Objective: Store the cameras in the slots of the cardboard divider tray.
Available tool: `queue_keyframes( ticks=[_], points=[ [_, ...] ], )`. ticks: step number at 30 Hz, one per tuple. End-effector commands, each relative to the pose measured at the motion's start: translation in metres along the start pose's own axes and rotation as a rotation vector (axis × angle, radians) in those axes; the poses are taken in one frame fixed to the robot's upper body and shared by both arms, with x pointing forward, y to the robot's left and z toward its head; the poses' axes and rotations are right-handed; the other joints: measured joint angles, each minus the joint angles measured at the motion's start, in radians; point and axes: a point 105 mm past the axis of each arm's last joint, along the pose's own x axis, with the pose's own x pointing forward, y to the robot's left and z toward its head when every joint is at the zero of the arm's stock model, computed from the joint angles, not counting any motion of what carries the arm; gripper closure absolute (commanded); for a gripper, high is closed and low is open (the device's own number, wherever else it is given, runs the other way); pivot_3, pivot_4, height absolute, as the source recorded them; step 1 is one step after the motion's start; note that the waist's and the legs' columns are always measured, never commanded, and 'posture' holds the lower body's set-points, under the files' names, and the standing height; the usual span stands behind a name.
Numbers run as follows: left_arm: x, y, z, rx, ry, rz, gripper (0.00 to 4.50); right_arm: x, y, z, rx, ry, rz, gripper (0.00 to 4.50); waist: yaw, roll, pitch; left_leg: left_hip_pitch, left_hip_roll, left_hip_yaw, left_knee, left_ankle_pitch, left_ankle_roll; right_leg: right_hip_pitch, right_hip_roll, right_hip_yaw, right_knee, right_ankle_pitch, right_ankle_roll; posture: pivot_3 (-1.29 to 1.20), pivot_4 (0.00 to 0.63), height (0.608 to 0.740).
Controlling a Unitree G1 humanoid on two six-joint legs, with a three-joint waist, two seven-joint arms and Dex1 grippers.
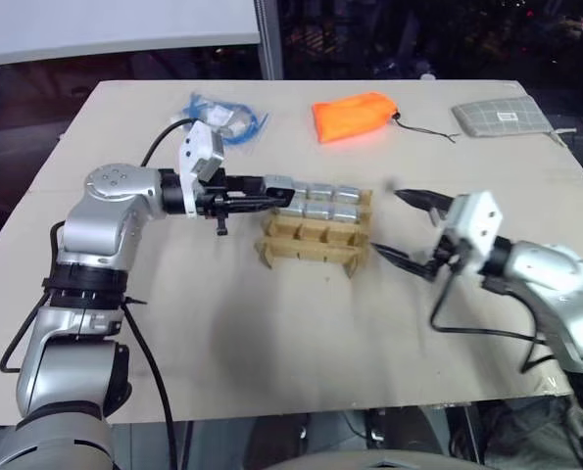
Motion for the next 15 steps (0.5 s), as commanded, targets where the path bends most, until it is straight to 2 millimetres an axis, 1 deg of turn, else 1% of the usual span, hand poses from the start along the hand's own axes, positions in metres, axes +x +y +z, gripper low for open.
queue_keyframes(
  ticks=[1,3,5,8,10,12,14,15],
  points=[
    [-0.003,0.003,-0.004,0.087,0.071,-0.037,3.73,-0.023,0.000,0.024,0.046,0.017,0.004,0.07,0.001,-0.001,0.000,0.000,0.000,0.000,0.000,0.000,0.000,0.000,0.000,0.000,0.000,0.000,0.000,0.00,0.150,0.740],
    [0.000,0.005,-0.004,0.104,0.075,-0.060,3.73,-0.033,-0.001,0.031,0.085,0.025,-0.011,0.07,0.003,-0.001,0.000,0.000,0.000,0.000,0.000,-0.002,0.003,0.000,0.001,0.000,0.000,0.000,0.000,0.00,0.150,0.740],
    [0.003,0.006,-0.003,0.110,0.073,-0.079,3.73,-0.038,0.000,0.036,0.111,0.030,-0.015,0.07,0.003,-0.002,0.001,0.000,0.000,0.000,0.000,-0.002,0.004,0.000,0.001,-0.001,0.000,0.000,0.000,0.00,0.150,0.740],
    [0.007,0.008,-0.011,0.139,0.129,-0.115,3.73,-0.045,0.006,0.028,0.151,0.102,-0.012,0.07,0.004,-0.003,0.001,-0.001,0.000,-0.001,0.000,-0.003,0.005,0.000,0.000,-0.001,0.000,0.000,0.000,0.00,0.150,0.740],
    [0.012,0.012,-0.014,0.140,0.151,-0.126,3.73,-0.046,0.009,0.027,0.164,0.112,-0.016,0.07,0.004,-0.003,0.001,-0.001,0.000,-0.001,0.000,-0.003,0.005,0.000,0.000,-0.001,-0.001,0.000,0.000,0.00,0.150,0.740],
    [0.016,0.017,-0.020,0.171,0.231,-0.134,3.73,-0.046,0.010,0.027,0.168,0.110,-0.019,0.07,0.003,-0.004,0.001,-0.001,0.000,-0.001,0.001,-0.003,0.005,0.000,0.000,-0.001,-0.001,0.000,0.000,0.00,0.150,0.740],
    [0.023,0.021,-0.019,0.159,0.265,-0.148,3.73,-0.046,0.009,0.028,0.167,0.104,-0.032,0.07,0.003,-0.005,0.002,-0.001,0.000,-0.001,0.001,-0.003,0.005,0.000,0.000,-0.001,0.000,0.000,0.000,0.00,0.150,0.740],
    [0.027,0.022,-0.015,0.150,0.260,-0.160,3.73,-0.046,0.008,0.027,0.170,0.104,-0.038,0.07,0.004,-0.006,0.003,-0.001,0.000,-0.001,0.001,-0.003,0.005,0.000,0.000,-0.001,0.000,0.000,0.000,0.00,0.150,0.740]
  ],
)
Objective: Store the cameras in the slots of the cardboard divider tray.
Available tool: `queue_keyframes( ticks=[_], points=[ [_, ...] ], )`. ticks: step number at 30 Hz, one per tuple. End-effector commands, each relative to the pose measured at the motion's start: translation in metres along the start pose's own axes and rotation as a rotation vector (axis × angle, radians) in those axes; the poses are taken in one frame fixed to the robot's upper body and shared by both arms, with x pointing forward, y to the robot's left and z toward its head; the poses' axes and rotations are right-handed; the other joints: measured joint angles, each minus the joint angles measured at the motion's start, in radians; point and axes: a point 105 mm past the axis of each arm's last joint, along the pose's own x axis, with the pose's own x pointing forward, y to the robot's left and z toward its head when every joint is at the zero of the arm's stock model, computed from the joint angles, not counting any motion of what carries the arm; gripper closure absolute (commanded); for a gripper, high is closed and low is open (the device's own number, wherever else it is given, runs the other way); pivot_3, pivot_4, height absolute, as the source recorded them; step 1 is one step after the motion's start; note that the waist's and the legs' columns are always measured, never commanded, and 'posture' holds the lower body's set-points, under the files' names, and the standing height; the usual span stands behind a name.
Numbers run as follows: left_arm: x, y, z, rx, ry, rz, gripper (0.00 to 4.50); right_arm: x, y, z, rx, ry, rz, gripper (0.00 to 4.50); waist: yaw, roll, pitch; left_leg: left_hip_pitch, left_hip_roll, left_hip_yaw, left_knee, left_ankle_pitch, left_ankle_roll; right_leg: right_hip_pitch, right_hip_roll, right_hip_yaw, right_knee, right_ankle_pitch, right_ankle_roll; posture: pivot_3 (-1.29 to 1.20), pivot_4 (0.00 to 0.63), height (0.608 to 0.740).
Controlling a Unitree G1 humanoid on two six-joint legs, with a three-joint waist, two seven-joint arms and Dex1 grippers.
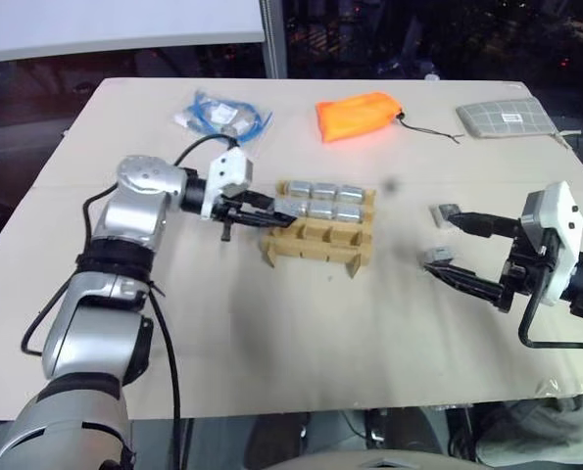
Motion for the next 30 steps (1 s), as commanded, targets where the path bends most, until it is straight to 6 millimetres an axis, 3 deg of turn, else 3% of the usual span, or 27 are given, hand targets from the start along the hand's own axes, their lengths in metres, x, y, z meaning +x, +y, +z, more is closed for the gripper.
queue_keyframes(
  ticks=[1,19,30],
  points=[
    [0.001,0.012,0.019,0.050,0.018,-0.014,3.73,-0.004,-0.001,0.010,-0.042,-0.027,-0.031,0.07,0.000,-0.002,0.001,0.000,0.000,0.000,0.000,0.000,0.000,0.000,0.000,0.000,0.000,0.000,0.000,0.00,0.150,0.740],
    [-0.010,0.023,0.028,0.185,0.344,-0.130,3.73,-0.005,-0.002,0.004,-0.041,-0.024,-0.057,0.07,-0.001,-0.006,0.004,-0.002,0.000,-0.002,0.001,-0.001,0.001,0.000,0.000,-0.001,-0.002,0.000,0.000,0.00,0.150,0.740],
    [0.007,0.009,0.017,0.227,0.399,-0.230,3.73,-0.007,-0.001,0.005,-0.054,-0.031,-0.073,0.07,-0.001,-0.006,0.004,-0.002,0.000,-0.002,0.001,-0.001,0.001,-0.001,0.000,-0.001,-0.002,0.000,0.000,0.00,0.150,0.740]
  ],
)
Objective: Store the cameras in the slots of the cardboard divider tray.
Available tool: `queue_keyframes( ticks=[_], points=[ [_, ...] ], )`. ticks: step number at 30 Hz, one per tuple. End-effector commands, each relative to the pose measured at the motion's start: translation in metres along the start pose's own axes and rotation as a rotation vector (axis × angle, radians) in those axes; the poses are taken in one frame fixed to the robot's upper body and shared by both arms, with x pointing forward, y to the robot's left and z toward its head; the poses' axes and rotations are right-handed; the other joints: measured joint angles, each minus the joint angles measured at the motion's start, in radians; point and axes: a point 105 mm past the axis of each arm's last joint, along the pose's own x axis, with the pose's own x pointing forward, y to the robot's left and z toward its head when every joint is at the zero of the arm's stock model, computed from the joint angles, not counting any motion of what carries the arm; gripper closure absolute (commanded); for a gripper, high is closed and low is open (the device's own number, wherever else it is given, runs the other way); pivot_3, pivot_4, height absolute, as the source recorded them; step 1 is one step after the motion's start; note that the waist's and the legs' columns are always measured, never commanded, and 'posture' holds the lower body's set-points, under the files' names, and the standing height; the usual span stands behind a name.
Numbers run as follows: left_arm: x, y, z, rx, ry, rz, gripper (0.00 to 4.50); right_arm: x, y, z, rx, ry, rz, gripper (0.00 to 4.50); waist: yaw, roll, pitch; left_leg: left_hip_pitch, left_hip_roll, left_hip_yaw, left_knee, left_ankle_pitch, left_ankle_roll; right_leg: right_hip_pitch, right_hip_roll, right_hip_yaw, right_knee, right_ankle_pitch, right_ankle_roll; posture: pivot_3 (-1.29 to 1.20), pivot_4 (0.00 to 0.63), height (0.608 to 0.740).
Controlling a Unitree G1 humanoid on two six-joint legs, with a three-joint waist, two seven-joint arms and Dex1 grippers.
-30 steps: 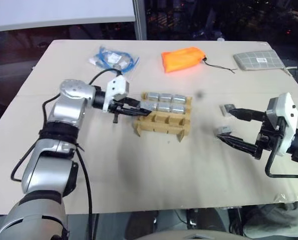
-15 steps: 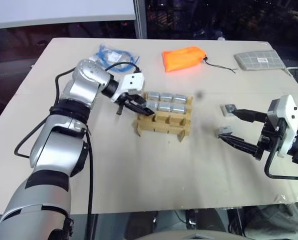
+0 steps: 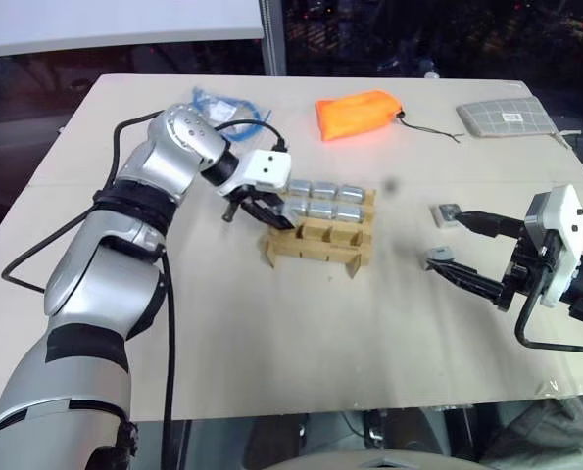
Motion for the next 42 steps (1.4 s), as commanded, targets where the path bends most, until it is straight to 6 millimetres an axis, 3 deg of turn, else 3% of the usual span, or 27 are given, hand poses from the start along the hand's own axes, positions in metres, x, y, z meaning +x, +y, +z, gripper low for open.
queue_keyframes(
  ticks=[1,21,23,25,27,28,29,30,36,42],
  points=[
    [0.001,-0.003,-0.002,0.028,0.024,-0.018,3.73,-0.004,0.003,0.011,-0.057,-0.031,-0.004,0.07,0.000,0.000,0.000,0.000,0.000,0.000,0.000,0.000,0.000,0.000,0.000,0.000,0.000,0.000,0.000,0.00,0.150,0.740],
    [0.008,0.000,0.004,0.052,0.053,-0.036,3.73,-0.010,0.012,0.005,-0.029,0.011,0.037,0.07,0.000,0.000,0.000,0.000,0.000,0.000,0.001,0.000,0.000,0.000,0.000,0.001,0.001,0.000,0.000,0.00,0.150,0.740],
    [0.007,0.002,0.006,0.057,0.042,-0.023,2.69,-0.010,0.012,0.006,-0.030,0.008,0.035,0.00,0.001,0.000,0.000,0.000,0.000,0.000,0.001,0.000,0.000,0.000,0.000,0.000,0.001,0.000,0.000,0.00,0.150,0.740],
    [0.007,0.004,0.008,0.059,0.036,-0.017,2.00,-0.010,0.012,0.006,-0.030,0.005,0.034,0.00,0.002,0.000,0.000,0.000,0.000,0.000,0.001,0.000,0.000,0.000,0.000,0.000,0.001,0.000,0.000,0.00,0.150,0.740],
    [0.007,0.005,0.010,0.057,0.028,-0.011,0.88,-0.010,0.012,0.006,-0.030,0.005,0.033,0.00,0.001,0.000,0.000,0.000,0.000,0.000,0.001,0.000,0.000,0.000,0.000,0.000,0.001,0.000,0.000,0.00,0.150,0.740],
    [0.007,0.005,0.011,0.056,0.025,-0.008,0.75,-0.010,0.012,0.006,-0.030,0.004,0.033,0.00,0.002,0.000,0.000,0.000,0.000,0.000,0.001,0.000,0.000,0.000,0.000,0.000,0.002,0.000,0.000,0.00,0.150,0.740],
    [0.006,0.006,0.012,0.050,0.017,-0.005,0.22,-0.010,0.012,0.006,-0.030,0.004,0.032,0.00,0.002,0.000,0.000,0.000,0.000,0.000,0.001,0.000,0.000,0.000,0.000,0.000,0.002,0.000,0.000,0.00,0.150,0.740],
    [0.006,0.006,0.013,0.045,0.006,-0.003,0.04,-0.010,0.012,0.006,-0.030,0.005,0.032,0.00,0.003,0.000,0.000,0.000,0.000,0.000,0.002,0.000,0.000,0.000,0.000,0.000,0.002,0.000,0.000,0.00,0.150,0.740],
    [-0.006,0.001,0.028,-0.017,-0.131,0.018,0.04,-0.012,0.011,0.004,-0.026,0.012,0.029,0.00,0.000,0.000,0.000,0.000,0.000,0.000,0.003,0.000,0.000,0.000,0.000,0.001,0.004,0.000,0.000,0.00,0.150,0.740],
    [-0.033,-0.017,0.055,-0.113,-0.392,0.022,0.04,-0.013,0.008,-0.003,-0.015,0.028,0.017,0.00,-0.003,0.000,0.000,0.001,0.001,0.000,0.003,0.000,0.000,0.000,0.000,0.001,0.005,0.000,0.000,0.00,0.150,0.740]
  ],
)
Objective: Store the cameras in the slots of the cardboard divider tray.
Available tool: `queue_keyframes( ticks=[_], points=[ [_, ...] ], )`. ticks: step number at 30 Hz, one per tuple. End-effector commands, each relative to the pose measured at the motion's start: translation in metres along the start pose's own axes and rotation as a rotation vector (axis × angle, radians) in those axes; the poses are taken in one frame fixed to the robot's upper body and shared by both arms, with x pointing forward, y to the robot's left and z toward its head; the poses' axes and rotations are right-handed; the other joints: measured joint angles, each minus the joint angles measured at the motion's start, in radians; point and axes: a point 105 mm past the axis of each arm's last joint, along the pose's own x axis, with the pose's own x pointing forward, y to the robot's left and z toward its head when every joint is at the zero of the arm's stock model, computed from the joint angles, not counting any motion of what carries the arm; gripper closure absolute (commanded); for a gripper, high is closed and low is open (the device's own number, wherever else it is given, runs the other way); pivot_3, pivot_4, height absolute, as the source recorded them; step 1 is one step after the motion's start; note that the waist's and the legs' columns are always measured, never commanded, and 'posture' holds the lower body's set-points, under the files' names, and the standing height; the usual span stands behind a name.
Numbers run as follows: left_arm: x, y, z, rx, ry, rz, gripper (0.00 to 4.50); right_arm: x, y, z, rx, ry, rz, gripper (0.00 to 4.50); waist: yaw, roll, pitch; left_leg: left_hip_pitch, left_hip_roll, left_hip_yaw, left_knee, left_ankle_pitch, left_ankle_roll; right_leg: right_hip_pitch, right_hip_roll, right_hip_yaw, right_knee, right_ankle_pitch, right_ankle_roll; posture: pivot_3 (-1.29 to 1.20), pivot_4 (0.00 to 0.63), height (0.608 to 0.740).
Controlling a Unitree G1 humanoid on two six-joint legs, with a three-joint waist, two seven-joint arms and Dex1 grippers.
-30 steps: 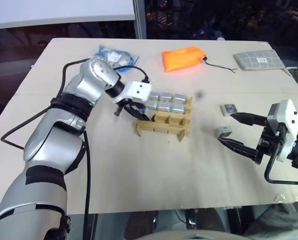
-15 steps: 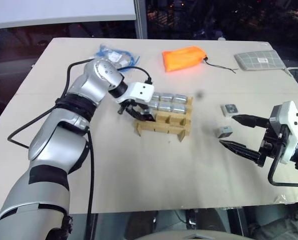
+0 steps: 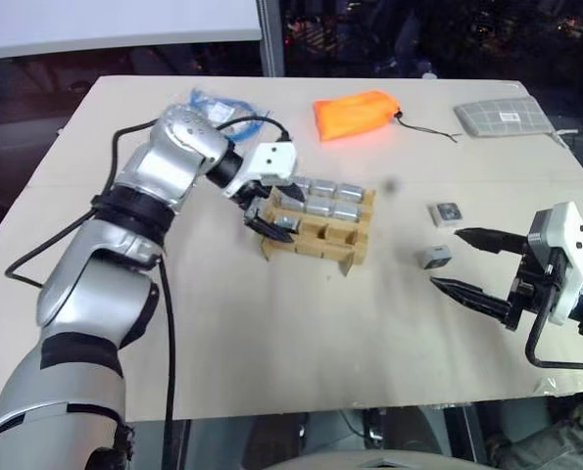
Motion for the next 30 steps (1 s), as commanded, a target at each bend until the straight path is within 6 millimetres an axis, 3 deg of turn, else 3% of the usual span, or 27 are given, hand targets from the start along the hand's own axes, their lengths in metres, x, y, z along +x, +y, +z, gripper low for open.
queue_keyframes(
  ticks=[1,5,9,15,23,30],
  points=[
    [-0.022,-0.013,0.033,-0.020,-0.203,0.012,0.04,-0.004,-0.003,0.005,-0.044,-0.014,-0.020,0.00,0.001,0.000,0.000,0.000,0.000,0.000,0.000,0.000,0.000,0.000,0.000,0.000,0.000,0.000,0.000,0.00,0.150,0.740],
    [-0.043,-0.029,0.042,-0.067,-0.386,0.049,0.04,-0.002,-0.014,-0.007,-0.018,-0.009,-0.053,0.00,0.001,0.000,0.000,0.000,0.000,0.000,0.001,0.001,-0.001,0.000,0.000,0.000,0.000,0.000,0.000,0.00,0.150,0.740],
    [-0.057,-0.046,0.045,-0.092,-0.570,0.152,0.04,-0.001,-0.044,-0.015,-0.043,-0.025,-0.168,0.00,-0.001,0.001,-0.001,0.001,-0.001,0.000,0.001,0.002,-0.004,0.000,0.000,0.000,0.002,0.000,0.000,0.00,0.150,0.740],
    [-0.059,-0.071,0.033,-0.227,-0.648,0.284,0.04,0.006,-0.067,-0.026,-0.015,-0.072,-0.226,0.00,-0.003,0.001,0.000,0.002,0.000,0.001,0.002,0.003,-0.004,0.001,0.000,0.002,0.003,0.000,0.000,0.00,0.150,0.740],
    [-0.060,-0.107,0.018,-0.363,-0.668,0.347,0.04,0.019,-0.069,-0.038,0.058,-0.120,-0.219,0.00,0.002,0.001,0.000,0.003,0.001,0.001,0.002,0.003,-0.005,0.001,-0.001,0.002,0.004,0.000,0.000,0.00,0.150,0.740],
    [-0.063,-0.115,0.018,-0.374,-0.728,0.413,0.04,0.030,-0.068,-0.052,0.112,-0.132,-0.273,0.00,0.002,0.001,0.000,0.004,0.000,0.001,0.002,0.003,-0.005,0.001,-0.001,0.001,0.004,0.000,0.000,0.00,0.150,0.740]
  ],
)
